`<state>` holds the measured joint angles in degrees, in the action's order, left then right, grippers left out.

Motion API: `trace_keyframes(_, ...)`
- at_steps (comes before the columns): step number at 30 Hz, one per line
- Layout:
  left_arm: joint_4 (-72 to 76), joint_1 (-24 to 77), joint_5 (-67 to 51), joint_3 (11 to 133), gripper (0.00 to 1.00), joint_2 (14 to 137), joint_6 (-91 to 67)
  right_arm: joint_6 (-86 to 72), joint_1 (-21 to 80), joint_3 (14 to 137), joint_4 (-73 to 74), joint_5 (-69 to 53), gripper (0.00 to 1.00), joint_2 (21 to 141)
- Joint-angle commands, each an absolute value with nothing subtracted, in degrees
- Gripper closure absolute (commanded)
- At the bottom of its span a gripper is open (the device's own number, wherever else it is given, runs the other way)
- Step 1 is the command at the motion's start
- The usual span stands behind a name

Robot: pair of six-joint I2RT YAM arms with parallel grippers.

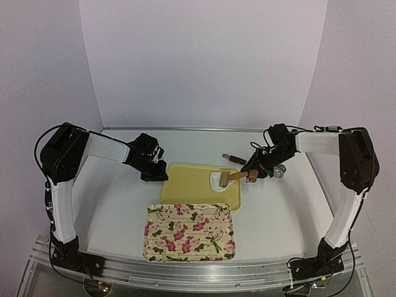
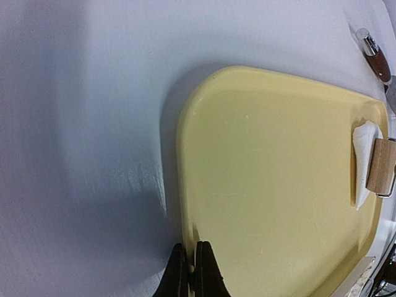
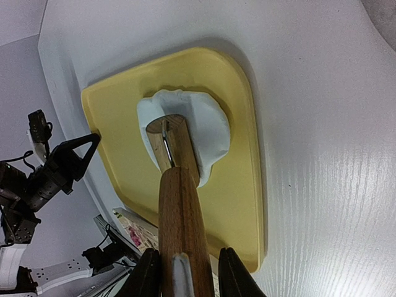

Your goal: Roll out the dumpling wrappers from the dough

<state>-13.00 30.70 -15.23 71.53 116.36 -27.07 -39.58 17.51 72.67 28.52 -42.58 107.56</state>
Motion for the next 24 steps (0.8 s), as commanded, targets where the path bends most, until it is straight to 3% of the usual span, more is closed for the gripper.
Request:
trace_keyframes(1,-19.24,30.50,-12.22,69.22,1.00,116.53,-27.16,-38.57,17.67,68.08,44.90,-28.18,1.00,110.70)
trace_keyframes(24,-18.52,30.51,-11.67,67.16,1.00,114.73,-27.55,-36.41,17.49,66.00,48.95,-20.80,1.00,110.03)
